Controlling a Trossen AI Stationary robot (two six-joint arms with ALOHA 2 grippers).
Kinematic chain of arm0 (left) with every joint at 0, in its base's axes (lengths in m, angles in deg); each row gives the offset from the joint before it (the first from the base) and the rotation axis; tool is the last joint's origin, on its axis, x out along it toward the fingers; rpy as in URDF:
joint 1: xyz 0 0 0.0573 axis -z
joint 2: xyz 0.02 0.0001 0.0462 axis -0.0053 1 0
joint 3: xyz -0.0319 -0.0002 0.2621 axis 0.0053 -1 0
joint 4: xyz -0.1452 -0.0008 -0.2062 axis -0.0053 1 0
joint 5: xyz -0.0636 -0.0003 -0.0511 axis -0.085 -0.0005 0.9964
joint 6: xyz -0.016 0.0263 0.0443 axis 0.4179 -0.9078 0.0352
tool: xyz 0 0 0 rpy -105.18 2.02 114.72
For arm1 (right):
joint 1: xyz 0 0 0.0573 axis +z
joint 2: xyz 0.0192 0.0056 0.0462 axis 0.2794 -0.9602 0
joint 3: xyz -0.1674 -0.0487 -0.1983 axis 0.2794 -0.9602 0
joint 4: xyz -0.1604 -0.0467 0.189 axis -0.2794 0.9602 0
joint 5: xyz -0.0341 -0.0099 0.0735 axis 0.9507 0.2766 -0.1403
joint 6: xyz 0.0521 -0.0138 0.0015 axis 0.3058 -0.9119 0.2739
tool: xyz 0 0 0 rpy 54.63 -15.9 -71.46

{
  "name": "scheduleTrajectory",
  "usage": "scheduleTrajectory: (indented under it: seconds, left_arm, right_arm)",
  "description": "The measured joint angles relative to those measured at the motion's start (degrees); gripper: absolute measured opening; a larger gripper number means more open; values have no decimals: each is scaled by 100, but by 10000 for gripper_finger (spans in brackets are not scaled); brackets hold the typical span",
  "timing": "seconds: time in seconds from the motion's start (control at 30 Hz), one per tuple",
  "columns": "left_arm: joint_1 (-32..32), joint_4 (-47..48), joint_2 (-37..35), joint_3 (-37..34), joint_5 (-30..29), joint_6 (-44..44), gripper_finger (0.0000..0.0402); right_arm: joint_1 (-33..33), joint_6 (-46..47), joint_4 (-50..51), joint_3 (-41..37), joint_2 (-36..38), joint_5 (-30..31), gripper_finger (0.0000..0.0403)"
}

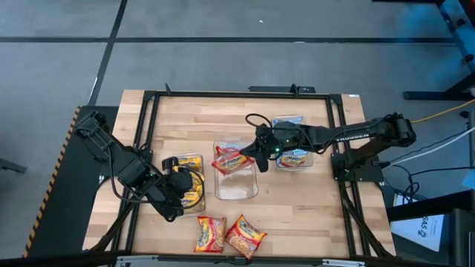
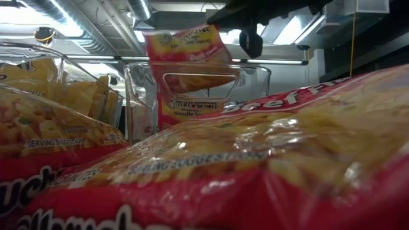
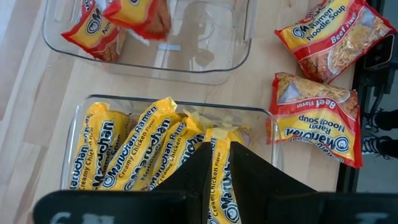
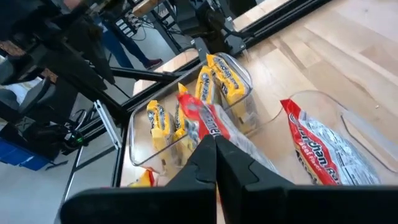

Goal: Sort Maruchan noodles
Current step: Put the red noodle pack into the middle transparent bin

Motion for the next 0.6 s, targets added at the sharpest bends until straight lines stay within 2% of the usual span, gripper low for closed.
scheduleTrajectory:
  seconds: [0.6]
  left_arm:
    - [-1, 0, 1, 0, -7, 2, 50]
  right_arm:
    - [-3, 37, -372, 0, -716, 145, 0]
